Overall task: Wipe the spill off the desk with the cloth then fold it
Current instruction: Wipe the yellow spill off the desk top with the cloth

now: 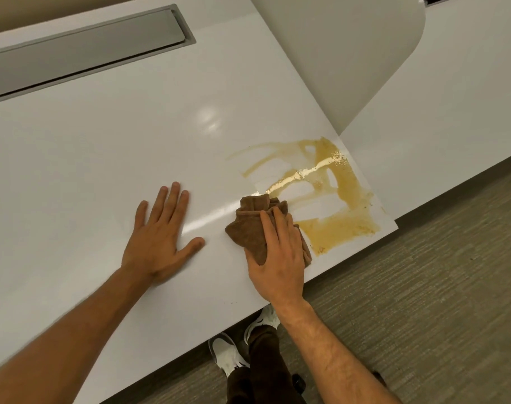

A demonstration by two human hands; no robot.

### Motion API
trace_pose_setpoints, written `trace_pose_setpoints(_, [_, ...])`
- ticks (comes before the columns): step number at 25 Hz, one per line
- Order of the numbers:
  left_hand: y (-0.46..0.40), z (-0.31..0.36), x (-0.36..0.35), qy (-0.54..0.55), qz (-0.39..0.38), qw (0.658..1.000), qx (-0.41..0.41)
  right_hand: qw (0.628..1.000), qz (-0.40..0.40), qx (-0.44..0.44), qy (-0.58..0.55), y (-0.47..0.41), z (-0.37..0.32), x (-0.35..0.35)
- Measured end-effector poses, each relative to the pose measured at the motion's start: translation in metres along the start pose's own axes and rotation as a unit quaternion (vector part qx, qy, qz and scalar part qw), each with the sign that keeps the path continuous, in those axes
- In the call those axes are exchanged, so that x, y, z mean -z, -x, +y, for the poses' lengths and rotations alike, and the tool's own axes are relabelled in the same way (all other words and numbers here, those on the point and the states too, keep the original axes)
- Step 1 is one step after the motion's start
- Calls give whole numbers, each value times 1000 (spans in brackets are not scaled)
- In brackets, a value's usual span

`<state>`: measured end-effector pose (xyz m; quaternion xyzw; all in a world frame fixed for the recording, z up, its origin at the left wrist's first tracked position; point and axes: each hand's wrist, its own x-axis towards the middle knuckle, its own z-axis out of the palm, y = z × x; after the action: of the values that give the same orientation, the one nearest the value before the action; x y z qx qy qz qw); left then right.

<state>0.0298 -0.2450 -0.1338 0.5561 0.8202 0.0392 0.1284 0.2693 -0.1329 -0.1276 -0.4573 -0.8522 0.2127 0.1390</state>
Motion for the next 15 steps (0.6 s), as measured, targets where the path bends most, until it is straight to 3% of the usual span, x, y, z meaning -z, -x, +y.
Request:
trace_pose_setpoints(5, [-2,1,3,10,-7,1000,0,999,21,-23,-11,-21,-12,-6])
trace_pose_setpoints(15, [-3,2,5,33,-19,999,7,998,-23,61,-16,-107,-47,-25])
